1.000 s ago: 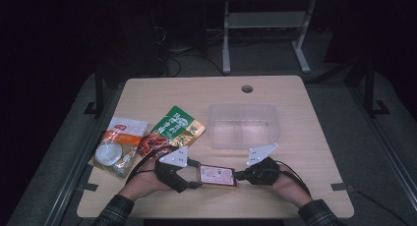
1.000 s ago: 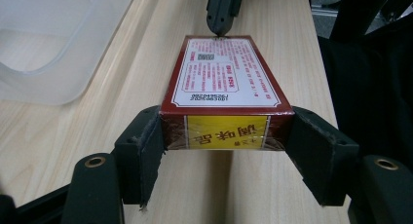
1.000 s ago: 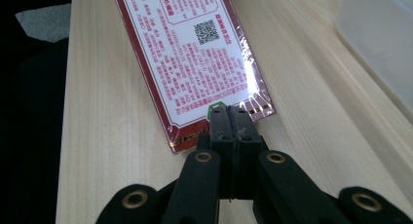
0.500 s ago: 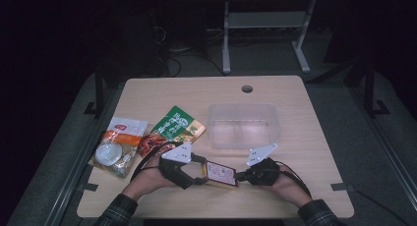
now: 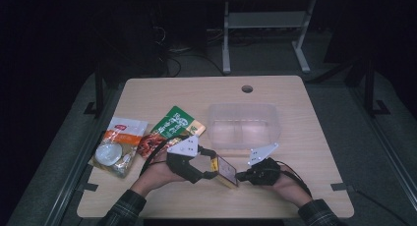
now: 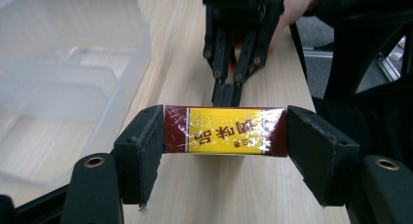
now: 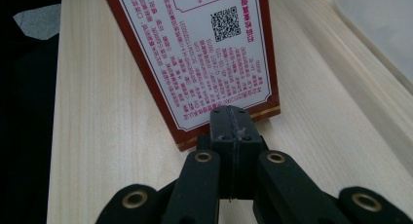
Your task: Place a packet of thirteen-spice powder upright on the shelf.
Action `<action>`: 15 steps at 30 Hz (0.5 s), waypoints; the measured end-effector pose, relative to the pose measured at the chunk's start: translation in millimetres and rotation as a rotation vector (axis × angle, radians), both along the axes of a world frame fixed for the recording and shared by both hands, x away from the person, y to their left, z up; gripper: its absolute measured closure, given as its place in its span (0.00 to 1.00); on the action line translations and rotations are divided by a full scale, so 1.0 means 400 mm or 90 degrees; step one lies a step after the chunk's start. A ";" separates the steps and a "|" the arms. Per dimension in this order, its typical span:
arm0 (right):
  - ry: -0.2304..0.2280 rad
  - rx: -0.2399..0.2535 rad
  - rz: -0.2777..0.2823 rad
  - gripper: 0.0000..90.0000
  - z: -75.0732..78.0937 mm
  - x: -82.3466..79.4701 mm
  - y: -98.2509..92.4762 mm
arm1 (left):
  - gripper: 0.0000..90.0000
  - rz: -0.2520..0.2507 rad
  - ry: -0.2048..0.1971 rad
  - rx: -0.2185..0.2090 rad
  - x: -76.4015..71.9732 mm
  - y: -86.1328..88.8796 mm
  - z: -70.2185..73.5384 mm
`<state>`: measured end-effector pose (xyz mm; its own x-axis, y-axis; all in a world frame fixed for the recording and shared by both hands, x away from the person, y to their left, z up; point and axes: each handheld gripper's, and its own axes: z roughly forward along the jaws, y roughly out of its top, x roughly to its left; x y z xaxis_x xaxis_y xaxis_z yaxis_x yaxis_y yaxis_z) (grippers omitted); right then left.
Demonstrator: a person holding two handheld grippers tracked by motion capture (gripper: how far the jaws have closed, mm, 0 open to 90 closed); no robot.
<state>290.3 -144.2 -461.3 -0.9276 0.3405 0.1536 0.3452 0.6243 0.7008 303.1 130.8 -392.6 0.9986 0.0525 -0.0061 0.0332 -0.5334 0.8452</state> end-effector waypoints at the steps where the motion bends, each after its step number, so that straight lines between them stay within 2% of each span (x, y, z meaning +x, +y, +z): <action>1: 0.000 0.000 0.000 1.00 0.000 0.000 -0.001 | 0.35 -0.001 0.001 -0.004 0.001 -0.005 0.001; 7: 0.007 -0.004 -0.001 1.00 -0.005 0.002 -0.005 | 0.35 -0.007 0.001 -0.030 0.010 -0.033 0.005; 15: 0.019 -0.008 -0.006 1.00 -0.009 0.000 -0.003 | 0.36 -0.020 -0.003 -0.038 0.022 -0.080 0.012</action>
